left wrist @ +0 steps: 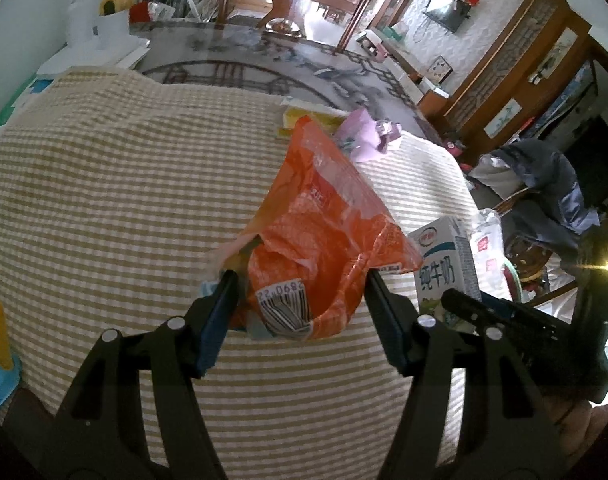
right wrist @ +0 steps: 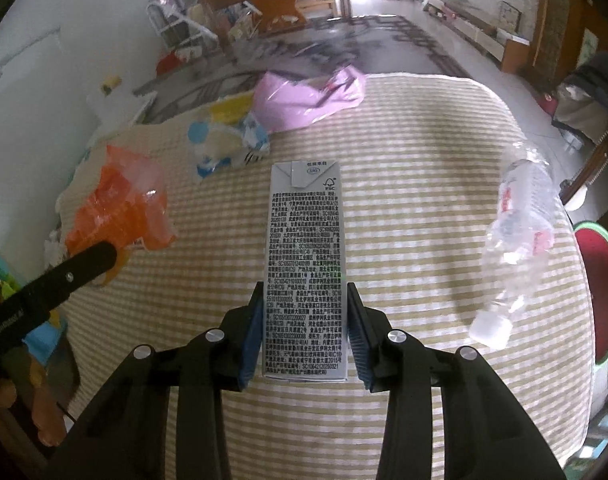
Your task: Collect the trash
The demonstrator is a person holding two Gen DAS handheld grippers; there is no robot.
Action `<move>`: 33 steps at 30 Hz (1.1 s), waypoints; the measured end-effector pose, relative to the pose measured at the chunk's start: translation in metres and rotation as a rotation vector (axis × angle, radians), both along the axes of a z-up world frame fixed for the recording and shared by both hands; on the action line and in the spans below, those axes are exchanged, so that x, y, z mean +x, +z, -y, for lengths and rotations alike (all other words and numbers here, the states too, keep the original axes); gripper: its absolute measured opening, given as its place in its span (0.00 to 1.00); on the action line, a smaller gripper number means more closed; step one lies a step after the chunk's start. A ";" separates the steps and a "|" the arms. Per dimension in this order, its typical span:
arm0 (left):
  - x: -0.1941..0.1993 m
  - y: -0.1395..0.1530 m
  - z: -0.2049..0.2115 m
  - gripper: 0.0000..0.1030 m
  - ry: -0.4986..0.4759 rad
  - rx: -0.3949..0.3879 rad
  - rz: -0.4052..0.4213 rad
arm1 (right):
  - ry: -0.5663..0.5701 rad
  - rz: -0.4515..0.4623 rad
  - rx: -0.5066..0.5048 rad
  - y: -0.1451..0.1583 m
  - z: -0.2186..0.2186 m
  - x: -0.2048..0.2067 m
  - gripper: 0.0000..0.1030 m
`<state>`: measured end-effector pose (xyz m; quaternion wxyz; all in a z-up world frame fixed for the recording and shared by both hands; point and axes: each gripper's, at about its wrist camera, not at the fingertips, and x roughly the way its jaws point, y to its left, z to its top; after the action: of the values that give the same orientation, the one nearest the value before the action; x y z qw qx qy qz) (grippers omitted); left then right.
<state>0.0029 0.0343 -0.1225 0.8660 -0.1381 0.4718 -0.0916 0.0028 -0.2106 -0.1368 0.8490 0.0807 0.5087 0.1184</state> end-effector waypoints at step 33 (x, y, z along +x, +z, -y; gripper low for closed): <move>0.010 0.042 0.136 0.60 -0.126 0.044 0.092 | -0.141 0.093 0.133 0.038 0.142 -0.005 0.36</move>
<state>0.0132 -0.1014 -0.0802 0.8822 -0.0847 0.4410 -0.1415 -0.0021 -0.3524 -0.0985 0.8706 0.1669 0.4529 0.0953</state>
